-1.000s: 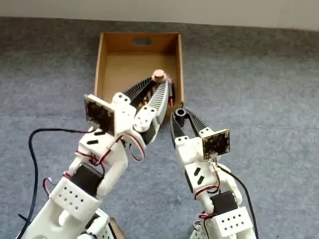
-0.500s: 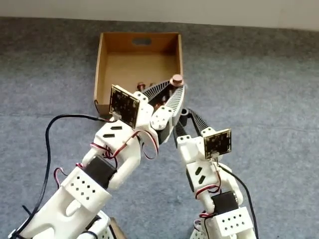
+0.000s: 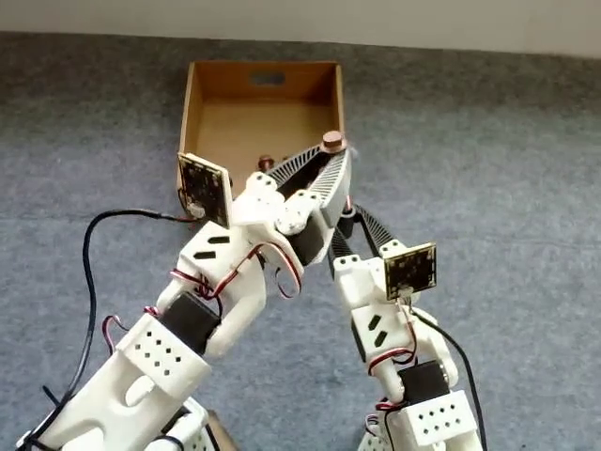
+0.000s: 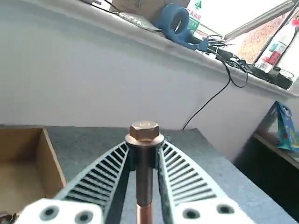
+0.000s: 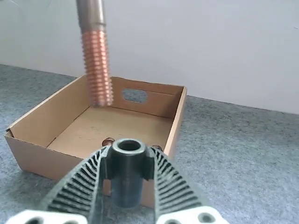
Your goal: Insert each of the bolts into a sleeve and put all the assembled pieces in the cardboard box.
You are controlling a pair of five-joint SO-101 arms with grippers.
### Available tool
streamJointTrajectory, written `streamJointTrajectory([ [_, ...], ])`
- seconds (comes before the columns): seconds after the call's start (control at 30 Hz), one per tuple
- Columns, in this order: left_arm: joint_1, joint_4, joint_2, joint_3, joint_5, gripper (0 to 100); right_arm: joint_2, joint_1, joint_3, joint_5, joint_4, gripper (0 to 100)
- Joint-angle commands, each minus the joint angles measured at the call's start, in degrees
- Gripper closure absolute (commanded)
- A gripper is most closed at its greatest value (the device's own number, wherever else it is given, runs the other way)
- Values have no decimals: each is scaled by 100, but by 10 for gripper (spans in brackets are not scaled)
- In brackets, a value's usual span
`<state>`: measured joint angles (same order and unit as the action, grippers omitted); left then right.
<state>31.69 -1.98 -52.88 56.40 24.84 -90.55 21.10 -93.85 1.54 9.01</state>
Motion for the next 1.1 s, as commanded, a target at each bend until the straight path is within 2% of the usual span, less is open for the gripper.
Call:
streamJointTrajectory([
  [0.0,-66,176,365,-365,114,992,-75,-57,391,53,-101,993],
  [0.17,-198,448,989,-549,114,992,-75,-57,321,53,-119,993],
  [0.7,-233,457,1042,-338,105,992,-75,-57,224,53,-136,993],
  [0.9,-198,457,1042,-189,-853,992,-75,-57,224,62,-136,993],
  [1.07,-180,457,1042,-180,-976,992,-75,-57,224,70,-136,993],
])
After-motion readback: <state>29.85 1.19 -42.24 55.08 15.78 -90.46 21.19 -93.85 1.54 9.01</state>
